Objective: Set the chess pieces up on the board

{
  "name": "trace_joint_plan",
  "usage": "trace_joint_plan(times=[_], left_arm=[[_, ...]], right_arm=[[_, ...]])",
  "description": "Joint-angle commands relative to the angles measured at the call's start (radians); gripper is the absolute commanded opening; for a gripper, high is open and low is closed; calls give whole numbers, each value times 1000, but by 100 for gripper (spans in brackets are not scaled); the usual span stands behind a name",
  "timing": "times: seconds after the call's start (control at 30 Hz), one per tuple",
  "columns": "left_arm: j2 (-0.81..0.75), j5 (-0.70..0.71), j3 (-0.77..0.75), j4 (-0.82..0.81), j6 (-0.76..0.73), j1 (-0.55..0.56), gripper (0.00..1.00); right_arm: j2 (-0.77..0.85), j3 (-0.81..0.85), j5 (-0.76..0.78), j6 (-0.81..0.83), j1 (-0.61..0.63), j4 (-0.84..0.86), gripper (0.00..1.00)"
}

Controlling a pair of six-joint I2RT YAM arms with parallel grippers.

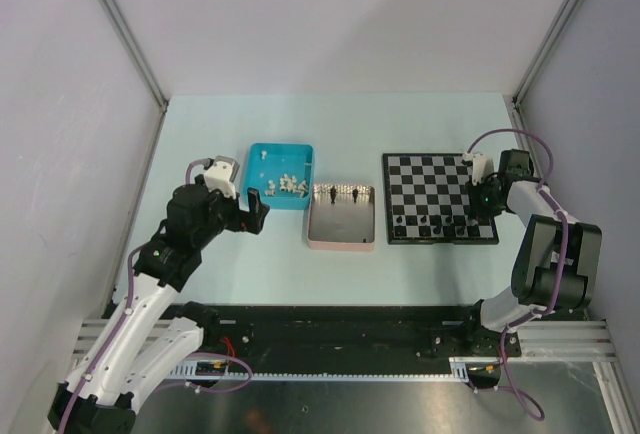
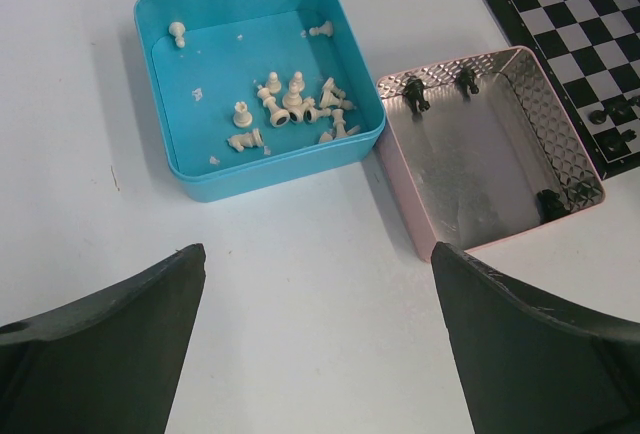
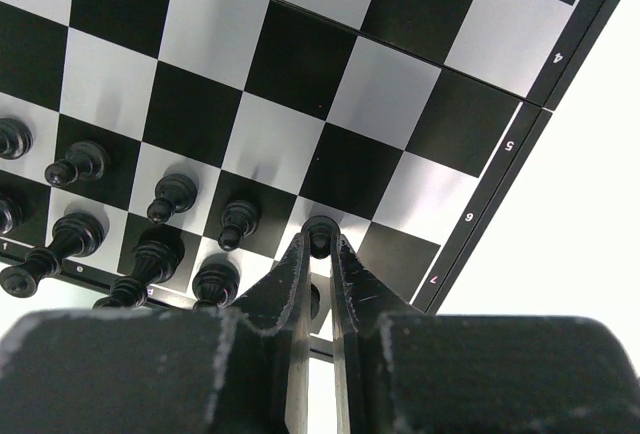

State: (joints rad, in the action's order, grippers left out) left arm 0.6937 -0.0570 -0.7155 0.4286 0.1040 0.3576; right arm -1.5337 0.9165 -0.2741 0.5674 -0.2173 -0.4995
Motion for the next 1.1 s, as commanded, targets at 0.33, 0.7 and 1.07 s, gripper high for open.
trace_joint_plan(times=[0.33, 0.7, 1.07], left_arm=[[6, -23, -6, -39, -27, -8, 100], [4, -21, -5, -40, -27, -8, 100], [6, -23, -6, -42, -27, -9, 100]], right_arm=[[-9, 4, 0, 3, -10, -10, 13], [-17, 10, -10, 6, -11, -30, 18], [38, 21, -28, -3, -22, -31, 28]])
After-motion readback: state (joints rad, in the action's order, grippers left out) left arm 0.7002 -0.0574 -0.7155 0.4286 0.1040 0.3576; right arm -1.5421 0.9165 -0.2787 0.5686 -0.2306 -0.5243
